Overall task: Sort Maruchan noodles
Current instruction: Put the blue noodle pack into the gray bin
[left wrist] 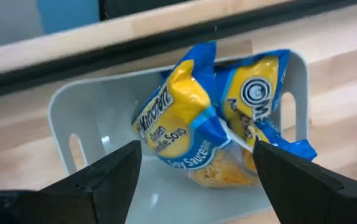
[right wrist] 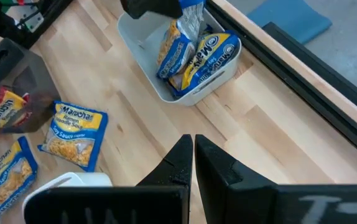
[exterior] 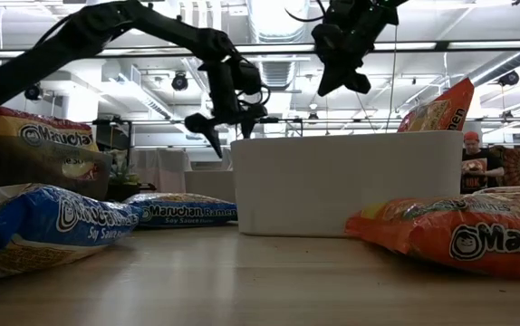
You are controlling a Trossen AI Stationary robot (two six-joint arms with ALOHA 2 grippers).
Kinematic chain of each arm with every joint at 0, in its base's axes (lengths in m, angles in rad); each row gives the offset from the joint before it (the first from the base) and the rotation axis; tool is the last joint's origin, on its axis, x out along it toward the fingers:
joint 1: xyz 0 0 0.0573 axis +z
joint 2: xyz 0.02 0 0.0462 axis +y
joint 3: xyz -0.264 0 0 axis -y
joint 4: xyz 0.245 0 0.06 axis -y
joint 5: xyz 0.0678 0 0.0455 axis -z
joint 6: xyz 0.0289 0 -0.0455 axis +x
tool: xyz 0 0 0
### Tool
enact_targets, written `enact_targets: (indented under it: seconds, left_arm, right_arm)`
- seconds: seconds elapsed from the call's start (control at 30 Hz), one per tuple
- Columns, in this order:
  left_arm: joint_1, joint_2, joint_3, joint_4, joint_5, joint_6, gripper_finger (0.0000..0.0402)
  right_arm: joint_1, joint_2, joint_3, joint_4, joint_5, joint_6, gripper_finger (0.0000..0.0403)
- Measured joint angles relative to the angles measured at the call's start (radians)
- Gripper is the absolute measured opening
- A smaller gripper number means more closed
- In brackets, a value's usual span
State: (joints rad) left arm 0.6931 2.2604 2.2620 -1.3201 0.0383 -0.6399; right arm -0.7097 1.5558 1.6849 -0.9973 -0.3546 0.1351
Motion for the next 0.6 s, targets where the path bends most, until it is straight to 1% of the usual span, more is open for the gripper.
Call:
enact_targets:
  seconds: [0.07, 0.2, 0.33, 0.5, 0.6]
  left_arm:
    - [-0.009, 0.0, 0.001, 0.014, -0.026, -0.001, 0.0288]
    - [-0.016, 0.0, 0.001, 0.013, -0.035, -0.005, 0.0279]
    - [-0.018, 0.003, 0.001, 0.018, -0.065, -0.004, 0.0259]
    - [-0.019, 0.015, 0.001, 0.009, -0.076, 0.006, 0.021]
    - [-0.02, 0.014, 0.001, -0.05, -0.083, 0.014, 0.0172]
  right_arm:
    - [0.0, 0.0, -0.006, 0.0, 0.0, -0.005, 0.0009]
    - [0.0, 0.0, -0.012, 0.0, 0.0, -0.009, 0.0009]
    - [0.0, 0.0, -0.013, 0.0, 0.0, -0.019, 0.0009]
    - [0.0, 0.0, -0.013, 0.0, 0.0, -0.02, 0.0009]
    - [0.0, 0.0, -0.013, 0.0, 0.0, -0.02, 0.0009]
